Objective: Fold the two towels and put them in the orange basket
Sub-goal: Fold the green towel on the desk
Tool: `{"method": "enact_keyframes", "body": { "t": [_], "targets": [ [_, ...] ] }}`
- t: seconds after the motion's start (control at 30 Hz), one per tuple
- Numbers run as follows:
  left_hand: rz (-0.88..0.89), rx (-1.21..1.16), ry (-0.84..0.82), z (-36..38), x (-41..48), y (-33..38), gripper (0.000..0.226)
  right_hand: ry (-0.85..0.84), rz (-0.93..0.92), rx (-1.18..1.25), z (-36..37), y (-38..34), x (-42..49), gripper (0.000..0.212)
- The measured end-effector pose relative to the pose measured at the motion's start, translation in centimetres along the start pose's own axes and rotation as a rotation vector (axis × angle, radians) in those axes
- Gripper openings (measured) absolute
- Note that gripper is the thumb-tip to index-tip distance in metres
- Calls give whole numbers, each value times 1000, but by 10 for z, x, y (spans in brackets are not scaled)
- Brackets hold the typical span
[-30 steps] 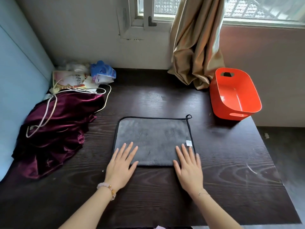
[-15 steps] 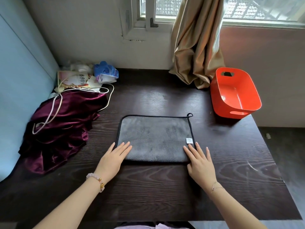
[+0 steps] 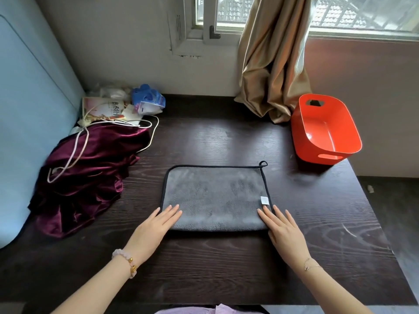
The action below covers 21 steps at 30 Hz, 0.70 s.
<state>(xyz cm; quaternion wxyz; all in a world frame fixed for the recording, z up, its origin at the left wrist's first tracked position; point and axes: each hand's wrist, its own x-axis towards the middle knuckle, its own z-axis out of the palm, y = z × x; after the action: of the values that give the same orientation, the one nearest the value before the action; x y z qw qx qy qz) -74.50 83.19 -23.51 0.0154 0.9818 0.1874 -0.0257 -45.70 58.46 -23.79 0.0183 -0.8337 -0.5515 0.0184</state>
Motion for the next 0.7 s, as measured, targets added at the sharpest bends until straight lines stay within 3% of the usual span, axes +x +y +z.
{"method": "enact_keyframes", "body": {
  "t": [0.1,0.2,0.37,0.47,0.57,0.7],
  "targets": [
    [38,-37,32,1,-7,15,76,-44,45,-53,-4,7,4,78],
    [63,-95,29,0,-7,39,72,-162,156,-131,-13,13,27,96],
    [151,-139,92,-17,10,71,43,-265,273,-144,-37,14,70,73],
    [132,-183,164,-26,28,66,34,-55,347,26,-45,-12,70,65],
    [80,-125,188,-28,54,44,37,184,234,111,-33,-52,51,55],
    [24,-12,46,-29,82,15,48,121,141,165,-21,-94,22,46]
  ]
}}
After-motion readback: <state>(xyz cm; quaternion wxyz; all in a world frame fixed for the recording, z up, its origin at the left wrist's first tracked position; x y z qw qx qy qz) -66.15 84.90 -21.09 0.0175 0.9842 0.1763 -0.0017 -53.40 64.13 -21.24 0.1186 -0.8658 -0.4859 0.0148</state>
